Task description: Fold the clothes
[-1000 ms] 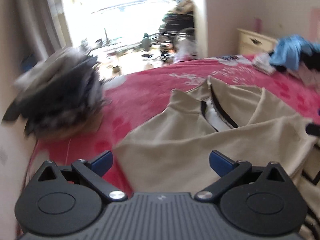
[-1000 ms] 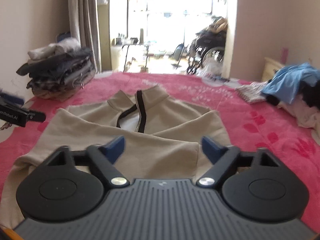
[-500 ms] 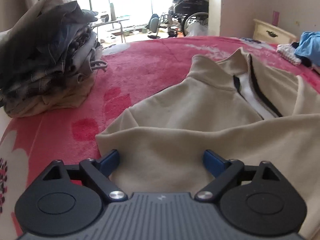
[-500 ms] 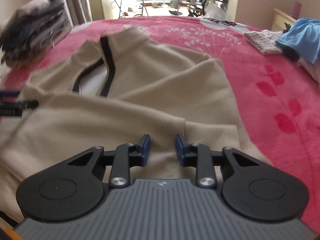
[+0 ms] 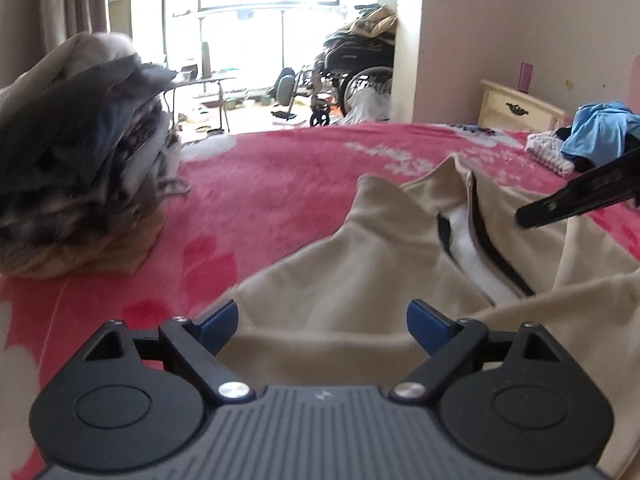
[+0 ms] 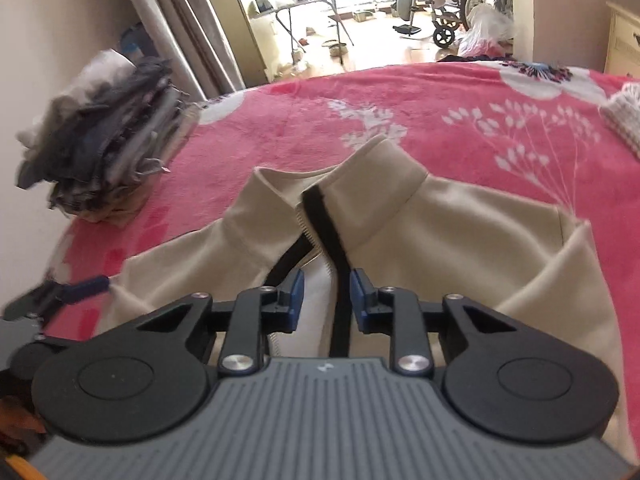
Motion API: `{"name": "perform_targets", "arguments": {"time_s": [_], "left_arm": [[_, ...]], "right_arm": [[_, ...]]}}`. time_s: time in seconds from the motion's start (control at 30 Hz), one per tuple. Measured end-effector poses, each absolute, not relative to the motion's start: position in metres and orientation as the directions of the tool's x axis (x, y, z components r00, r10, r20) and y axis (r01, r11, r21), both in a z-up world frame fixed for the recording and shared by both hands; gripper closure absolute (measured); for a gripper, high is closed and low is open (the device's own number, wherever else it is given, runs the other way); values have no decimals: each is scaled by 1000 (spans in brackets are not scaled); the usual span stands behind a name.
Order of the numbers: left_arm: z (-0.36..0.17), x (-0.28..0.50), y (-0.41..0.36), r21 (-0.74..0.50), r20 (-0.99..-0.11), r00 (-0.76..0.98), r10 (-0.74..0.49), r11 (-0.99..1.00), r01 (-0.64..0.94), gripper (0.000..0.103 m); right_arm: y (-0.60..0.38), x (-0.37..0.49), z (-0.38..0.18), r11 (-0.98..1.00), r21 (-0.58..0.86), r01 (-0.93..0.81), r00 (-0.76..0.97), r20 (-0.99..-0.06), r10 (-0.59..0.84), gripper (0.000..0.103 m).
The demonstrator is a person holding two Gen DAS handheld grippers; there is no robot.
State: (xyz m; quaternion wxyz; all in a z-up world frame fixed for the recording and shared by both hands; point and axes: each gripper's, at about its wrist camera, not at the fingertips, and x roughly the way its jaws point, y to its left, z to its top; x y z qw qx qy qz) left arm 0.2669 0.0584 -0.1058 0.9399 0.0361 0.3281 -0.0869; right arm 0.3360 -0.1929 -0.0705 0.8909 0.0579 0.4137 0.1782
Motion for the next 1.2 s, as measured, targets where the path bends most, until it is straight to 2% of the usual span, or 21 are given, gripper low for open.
{"name": "perform_targets", "arguments": {"time_s": [0.17, 0.33, 0.37, 0.47, 0.57, 0.63, 0.7, 0.73, 0.77, 0.87, 0.97, 1.1, 1.2], "left_arm": [[-101, 308, 51, -38, -609, 770, -190, 977, 211, 11], [-112, 373, 49, -161, -664, 696, -274, 961, 225, 15], [-115, 384, 50, -192, -677, 677, -287, 958, 214, 24], [-124, 411, 56, -324, -690, 624, -366, 928, 187, 32], [-135, 428, 59, -401, -702, 584, -409, 904, 151, 44], [-139, 431, 61, -432, -692, 587, -421, 892, 130, 47], [-141, 434, 60, -448, -683, 590, -430, 885, 125, 65], [-142, 435, 57, -453, -684, 586, -435, 882, 126, 79], [-142, 436, 55, -456, -685, 583, -438, 881, 126, 81], [-135, 426, 45, -407, -656, 634, -411, 899, 162, 94], [-118, 401, 31, -319, -581, 699, -418, 907, 277, 96], [-98, 359, 2, -120, -498, 717, -488, 858, 500, 96], [-100, 325, -26, 98, -500, 692, -521, 760, 643, 96]], "right_arm": [[-195, 363, -70, 947, 208, -246, 637, -702, 320, 88], [-196, 398, -84, 940, 247, -237, 628, -699, 342, 90], [-195, 404, -88, 935, 263, -238, 618, -701, 355, 90], [-194, 415, -98, 923, 303, -239, 588, -711, 385, 91], [-193, 423, -106, 911, 338, -238, 557, -720, 413, 92], [-192, 428, -112, 902, 361, -237, 536, -726, 432, 92], [-192, 433, -117, 893, 384, -235, 515, -730, 450, 92], [-191, 436, -120, 888, 395, -234, 505, -732, 458, 92], [-192, 437, -122, 887, 401, -229, 501, -733, 460, 92], [-193, 440, -128, 882, 422, -209, 493, -734, 467, 95], [-196, 442, -130, 875, 446, -189, 488, -731, 477, 95], [-199, 446, -131, 864, 475, -166, 479, -727, 492, 95], [-204, 448, -131, 849, 509, -142, 478, -716, 509, 95]]}}
